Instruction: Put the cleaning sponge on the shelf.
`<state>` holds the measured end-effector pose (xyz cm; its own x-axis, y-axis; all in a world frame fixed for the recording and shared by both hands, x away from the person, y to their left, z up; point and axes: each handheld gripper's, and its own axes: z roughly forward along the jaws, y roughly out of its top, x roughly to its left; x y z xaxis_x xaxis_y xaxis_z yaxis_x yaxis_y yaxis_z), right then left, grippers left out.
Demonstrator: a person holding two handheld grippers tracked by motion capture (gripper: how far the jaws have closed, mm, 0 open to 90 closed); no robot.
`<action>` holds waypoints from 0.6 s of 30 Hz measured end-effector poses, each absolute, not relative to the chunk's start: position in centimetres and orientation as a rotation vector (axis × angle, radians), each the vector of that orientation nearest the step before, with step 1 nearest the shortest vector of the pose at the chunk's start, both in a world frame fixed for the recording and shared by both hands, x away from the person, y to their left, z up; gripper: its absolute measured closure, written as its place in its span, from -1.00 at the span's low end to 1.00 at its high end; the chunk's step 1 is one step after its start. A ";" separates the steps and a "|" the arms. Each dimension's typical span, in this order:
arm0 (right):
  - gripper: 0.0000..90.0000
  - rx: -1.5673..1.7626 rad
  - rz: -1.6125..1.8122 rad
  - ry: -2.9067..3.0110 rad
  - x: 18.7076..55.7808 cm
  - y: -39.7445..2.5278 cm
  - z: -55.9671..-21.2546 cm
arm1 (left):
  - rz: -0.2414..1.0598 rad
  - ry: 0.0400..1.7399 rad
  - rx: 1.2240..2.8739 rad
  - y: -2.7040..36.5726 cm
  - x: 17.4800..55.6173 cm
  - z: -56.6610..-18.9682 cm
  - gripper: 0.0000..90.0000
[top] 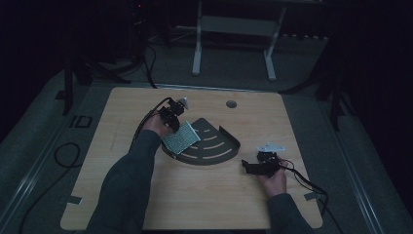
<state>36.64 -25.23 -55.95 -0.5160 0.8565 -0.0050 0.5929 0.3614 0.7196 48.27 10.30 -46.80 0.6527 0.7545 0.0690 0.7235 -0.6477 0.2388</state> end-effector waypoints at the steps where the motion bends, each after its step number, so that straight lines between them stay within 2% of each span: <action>1: -0.69 1.267 0.951 2.249 36.6 -25.2 -55.9 | 0.242 1.217 2.674 10.3 48.3 -46.8 0.84; 11: -0.69 1.266 0.951 2.249 36.6 -25.2 -55.9 | 0.240 1.229 2.644 11.2 48.2 -46.2 0.81; 18: -0.69 1.266 0.952 2.249 36.6 -25.2 -56.0 | 0.236 1.243 2.564 12.7 47.9 -45.0 0.61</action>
<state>36.65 -25.23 -55.95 -0.5167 0.8562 -0.0050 0.5923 0.3617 0.7199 47.94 12.73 -45.03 0.6162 0.7872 0.0242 0.7412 -0.5901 0.3200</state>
